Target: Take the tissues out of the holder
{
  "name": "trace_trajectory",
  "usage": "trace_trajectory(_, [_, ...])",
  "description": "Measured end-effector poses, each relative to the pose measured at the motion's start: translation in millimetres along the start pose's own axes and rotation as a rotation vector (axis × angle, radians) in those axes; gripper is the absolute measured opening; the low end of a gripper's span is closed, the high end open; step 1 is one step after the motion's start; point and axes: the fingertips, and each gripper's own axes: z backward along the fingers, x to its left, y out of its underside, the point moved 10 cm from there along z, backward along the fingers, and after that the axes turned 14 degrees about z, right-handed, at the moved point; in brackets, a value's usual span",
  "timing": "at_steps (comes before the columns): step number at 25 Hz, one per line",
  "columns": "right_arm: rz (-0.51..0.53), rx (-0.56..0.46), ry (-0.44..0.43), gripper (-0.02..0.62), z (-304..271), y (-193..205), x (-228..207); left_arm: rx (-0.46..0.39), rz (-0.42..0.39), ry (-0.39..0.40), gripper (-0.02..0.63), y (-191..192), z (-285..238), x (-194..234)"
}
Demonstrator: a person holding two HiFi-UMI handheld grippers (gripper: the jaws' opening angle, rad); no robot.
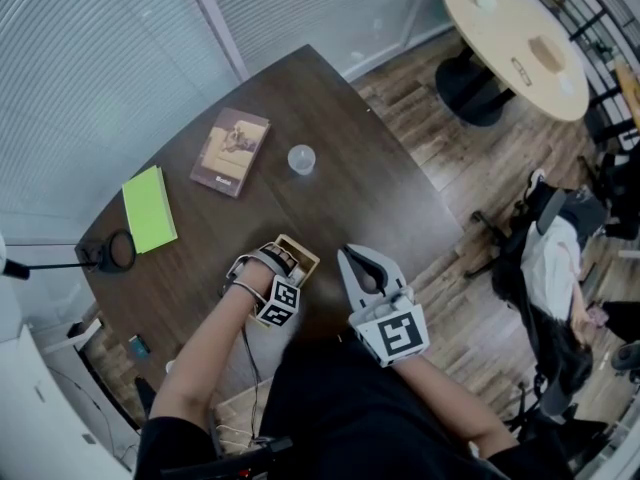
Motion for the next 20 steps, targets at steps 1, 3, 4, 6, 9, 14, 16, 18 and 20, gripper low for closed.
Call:
trace_trajectory(1, [0.000, 0.000, 0.001, 0.009, 0.7, 0.0, 0.2, -0.005, 0.011, 0.009, 0.474, 0.5, 1.9, 0.6])
trace_trajectory(3, [0.003, -0.001, 0.000, 0.009, 1.8, -0.2, 1.3, -0.012, 0.035, 0.014, 0.471, 2.8, 5.9, 2.1])
trace_trajectory(4, [0.003, -0.002, -0.001, 0.009, 2.4, -0.5, 2.0, -0.015, 0.046, 0.011, 0.471, 4.1, 8.0, 2.9])
trace_trajectory(6, [0.006, -0.007, -0.003, 0.009, 3.5, -1.3, 3.3, -0.026, 0.070, 0.006, 0.469, 6.2, 12.4, 4.0])
trace_trajectory(9, [0.011, -0.017, -0.009, 0.009, 4.3, -3.3, 7.5, -0.051, 0.123, 0.011, 0.469, 8.9, 17.3, 1.0])
trace_trajectory(14, [0.020, -0.031, -0.024, 0.009, 7.3, -8.2, 14.2, -0.054, 0.192, 0.003, 0.469, 13.6, 23.6, -7.5])
trace_trajectory(16, [0.025, -0.037, -0.033, 0.009, 8.0, -9.6, 18.9, -0.065, 0.220, -0.009, 0.469, 16.2, 27.8, -9.8])
trace_trajectory(18, [0.027, -0.041, -0.043, 0.009, 9.3, -11.2, 23.5, -0.069, 0.240, -0.024, 0.469, 18.1, 32.8, -12.0])
trace_trajectory(20, [0.026, -0.042, -0.049, 0.009, 12.2, -12.8, 27.0, -0.065, 0.252, -0.039, 0.469, 18.1, 37.9, -14.6])
